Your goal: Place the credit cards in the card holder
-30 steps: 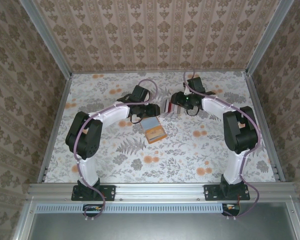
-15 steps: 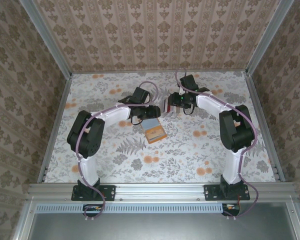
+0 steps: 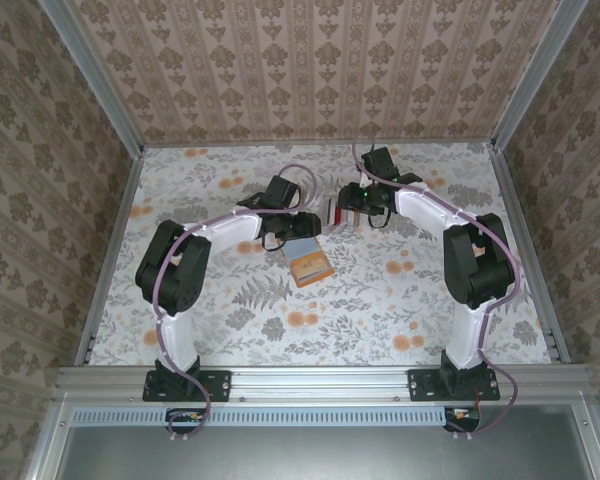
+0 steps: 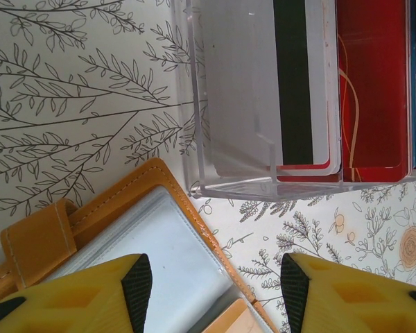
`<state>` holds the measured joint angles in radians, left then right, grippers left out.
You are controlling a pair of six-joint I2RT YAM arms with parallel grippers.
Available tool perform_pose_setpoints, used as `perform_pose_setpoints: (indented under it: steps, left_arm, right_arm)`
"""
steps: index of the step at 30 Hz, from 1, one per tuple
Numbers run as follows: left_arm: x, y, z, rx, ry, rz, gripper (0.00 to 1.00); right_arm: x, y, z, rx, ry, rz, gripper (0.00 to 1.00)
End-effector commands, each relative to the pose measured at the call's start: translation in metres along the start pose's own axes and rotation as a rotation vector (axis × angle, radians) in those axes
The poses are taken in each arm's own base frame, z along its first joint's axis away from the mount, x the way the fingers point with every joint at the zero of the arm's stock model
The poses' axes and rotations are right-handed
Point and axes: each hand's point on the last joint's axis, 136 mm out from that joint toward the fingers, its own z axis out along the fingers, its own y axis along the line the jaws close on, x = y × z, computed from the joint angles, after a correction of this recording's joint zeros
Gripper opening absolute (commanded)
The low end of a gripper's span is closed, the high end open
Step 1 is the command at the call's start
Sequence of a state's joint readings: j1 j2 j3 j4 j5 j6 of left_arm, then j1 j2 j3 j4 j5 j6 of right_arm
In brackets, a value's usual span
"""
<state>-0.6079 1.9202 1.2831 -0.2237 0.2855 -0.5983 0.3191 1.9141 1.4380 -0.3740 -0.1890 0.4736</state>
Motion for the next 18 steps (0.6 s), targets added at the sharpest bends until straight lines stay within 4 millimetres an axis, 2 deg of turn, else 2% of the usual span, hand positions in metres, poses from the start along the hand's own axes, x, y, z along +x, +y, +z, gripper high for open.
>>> perform_pose_setpoints:
  steps: [1, 6, 12, 18]
  left_arm:
    - [0.003, 0.0, 0.003, 0.012, 0.01, -0.015, 0.55]
    - [0.003, 0.0, 0.002, 0.009, 0.009, -0.015, 0.55]
    - [0.003, 0.001, 0.003, 0.007, 0.01, -0.018, 0.55]
    - [0.002, -0.001, 0.002, 0.012, 0.007, -0.017, 0.56]
  right_arm:
    - [0.0, 0.004, -0.01, 0.003, -0.005, -0.014, 0.45]
    - [0.001, 0.002, -0.006, -0.004, 0.001, -0.003, 0.41]
    - [-0.003, -0.002, -0.011, 0.012, -0.014, -0.004, 0.26]
    - [-0.001, -0.007, -0.01, 0.018, -0.008, 0.002, 0.18]
